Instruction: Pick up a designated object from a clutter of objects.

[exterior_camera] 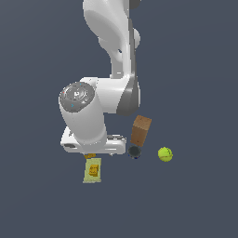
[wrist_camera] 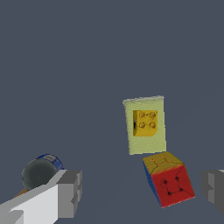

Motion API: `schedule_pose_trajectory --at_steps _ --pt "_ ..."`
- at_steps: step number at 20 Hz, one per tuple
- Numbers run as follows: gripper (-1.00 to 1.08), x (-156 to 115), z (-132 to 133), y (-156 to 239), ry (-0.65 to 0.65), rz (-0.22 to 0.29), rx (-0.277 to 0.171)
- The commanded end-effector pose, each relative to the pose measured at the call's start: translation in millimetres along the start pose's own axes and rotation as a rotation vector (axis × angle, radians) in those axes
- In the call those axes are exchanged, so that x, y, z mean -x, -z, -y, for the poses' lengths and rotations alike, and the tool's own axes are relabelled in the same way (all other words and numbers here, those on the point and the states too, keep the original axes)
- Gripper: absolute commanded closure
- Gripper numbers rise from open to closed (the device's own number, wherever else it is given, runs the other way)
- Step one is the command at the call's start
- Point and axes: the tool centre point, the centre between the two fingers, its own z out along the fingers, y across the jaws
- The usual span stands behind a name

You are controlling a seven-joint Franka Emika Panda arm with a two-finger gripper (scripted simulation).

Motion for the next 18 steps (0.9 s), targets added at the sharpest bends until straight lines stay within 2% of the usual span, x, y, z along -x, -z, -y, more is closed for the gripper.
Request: schedule_pose_trajectory --at_steps 1,10,18 --pt "-0.92 -9 -9 -19 -0.001 -0.002 0.002" --pt "-0.92 -23 -30 -64 -0.002 -0.003 0.010" --pt "-0.92 -25 -34 -72 -0.002 -0.002 0.011"
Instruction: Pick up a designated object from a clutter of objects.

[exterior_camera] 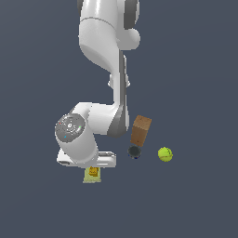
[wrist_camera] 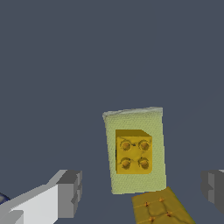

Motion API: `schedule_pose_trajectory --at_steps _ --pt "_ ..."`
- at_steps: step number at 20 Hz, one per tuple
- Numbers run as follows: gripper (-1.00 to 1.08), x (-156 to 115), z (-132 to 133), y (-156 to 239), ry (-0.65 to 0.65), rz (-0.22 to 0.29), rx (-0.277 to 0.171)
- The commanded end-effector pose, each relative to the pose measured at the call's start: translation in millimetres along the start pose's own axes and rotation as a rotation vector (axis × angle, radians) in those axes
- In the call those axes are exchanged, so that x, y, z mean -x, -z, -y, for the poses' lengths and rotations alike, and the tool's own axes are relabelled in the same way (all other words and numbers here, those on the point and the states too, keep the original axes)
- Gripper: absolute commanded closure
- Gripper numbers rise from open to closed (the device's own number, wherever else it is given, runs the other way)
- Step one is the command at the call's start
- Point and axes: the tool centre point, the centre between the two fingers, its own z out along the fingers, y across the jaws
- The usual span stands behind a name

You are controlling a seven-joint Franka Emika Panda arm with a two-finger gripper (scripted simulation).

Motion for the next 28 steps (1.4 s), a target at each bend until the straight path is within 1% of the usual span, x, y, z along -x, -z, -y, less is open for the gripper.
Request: schedule_pose_trajectory --at_steps 1,4,11,17,18,28 --pt "-0.92 0 0 -1 0.000 -0.001 0.000" --pt "-0.92 0 0 -10 0.000 -0.001 0.000" --pt "-0.92 1 0 -45 0.001 -0.002 0.000" --pt "-0.92 -1 0 -50 0.001 -0.002 0.000" --pt "1.08 -1 0 -50 0.001 -0.002 0.000" --pt "1.08 -1 0 -50 0.001 -0.002 0.000"
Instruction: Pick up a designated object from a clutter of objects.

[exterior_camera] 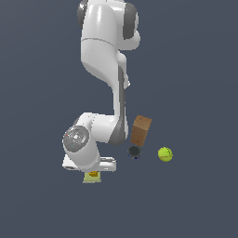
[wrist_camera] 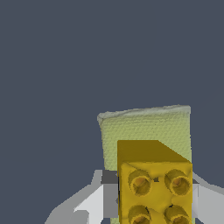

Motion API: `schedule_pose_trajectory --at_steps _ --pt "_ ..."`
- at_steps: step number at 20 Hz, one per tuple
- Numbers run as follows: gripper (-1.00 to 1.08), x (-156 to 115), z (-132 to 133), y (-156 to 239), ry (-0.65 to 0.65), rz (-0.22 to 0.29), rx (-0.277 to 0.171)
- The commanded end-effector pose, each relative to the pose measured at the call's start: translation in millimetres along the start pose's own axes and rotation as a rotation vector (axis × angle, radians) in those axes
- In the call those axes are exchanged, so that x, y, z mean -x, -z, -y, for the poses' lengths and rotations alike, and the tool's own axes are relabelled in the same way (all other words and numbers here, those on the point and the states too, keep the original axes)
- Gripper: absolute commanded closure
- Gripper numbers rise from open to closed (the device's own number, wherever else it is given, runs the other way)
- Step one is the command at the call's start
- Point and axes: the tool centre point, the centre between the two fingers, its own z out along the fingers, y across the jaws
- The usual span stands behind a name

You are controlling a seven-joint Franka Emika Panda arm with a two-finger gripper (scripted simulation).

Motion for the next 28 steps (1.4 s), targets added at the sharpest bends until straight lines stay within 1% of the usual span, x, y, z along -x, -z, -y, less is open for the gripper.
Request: schedule_pose_trajectory --at_steps 1,8,14,19,28 --pt "1.08 0 0 0 0.000 -0.001 0.000" --pt "1.08 6 4 12 0.000 -0.001 0.000" --pt "1.08 19 14 37 0.000 -0.001 0.000" --pt "1.08 36 26 70 0.000 -0.001 0.000" --pt "1.08 73 53 145 0.000 -0.001 0.000"
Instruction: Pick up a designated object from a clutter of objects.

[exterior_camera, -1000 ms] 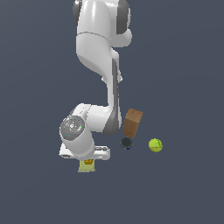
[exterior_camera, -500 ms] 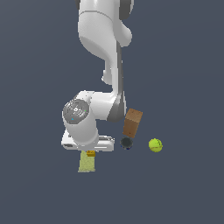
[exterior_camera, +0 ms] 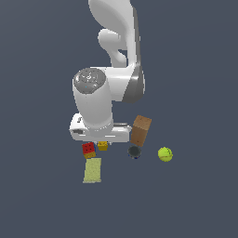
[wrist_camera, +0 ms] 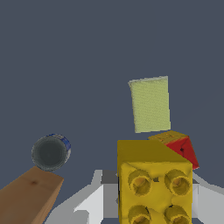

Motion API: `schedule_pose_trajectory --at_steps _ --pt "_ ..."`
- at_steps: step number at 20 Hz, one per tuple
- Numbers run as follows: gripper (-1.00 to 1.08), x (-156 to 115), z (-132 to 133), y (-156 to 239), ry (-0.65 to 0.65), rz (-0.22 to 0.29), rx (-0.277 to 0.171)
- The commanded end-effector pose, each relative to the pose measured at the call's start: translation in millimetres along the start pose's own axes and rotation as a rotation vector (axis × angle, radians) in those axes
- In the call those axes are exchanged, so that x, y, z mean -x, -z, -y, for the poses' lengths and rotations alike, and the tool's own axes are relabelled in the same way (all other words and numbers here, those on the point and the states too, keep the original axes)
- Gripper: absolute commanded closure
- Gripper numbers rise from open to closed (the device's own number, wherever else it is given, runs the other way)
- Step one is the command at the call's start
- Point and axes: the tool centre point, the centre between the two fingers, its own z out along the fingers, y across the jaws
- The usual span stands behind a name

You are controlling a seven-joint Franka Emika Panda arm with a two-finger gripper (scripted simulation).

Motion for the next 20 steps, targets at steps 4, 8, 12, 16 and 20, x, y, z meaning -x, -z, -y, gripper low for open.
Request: schedule_pose_trajectory --at_steps 4,8,12,16,20 --pt "1.08 24 18 50 0.000 -0.001 0.000" --pt "1.08 42 31 87 0.000 -0.001 0.001" --pt "1.08 57 43 120 0.000 -0.001 0.001" --pt "1.08 68 52 147 0.000 -0.001 0.001" --pt "1.08 76 59 166 0.000 -0.001 0.001"
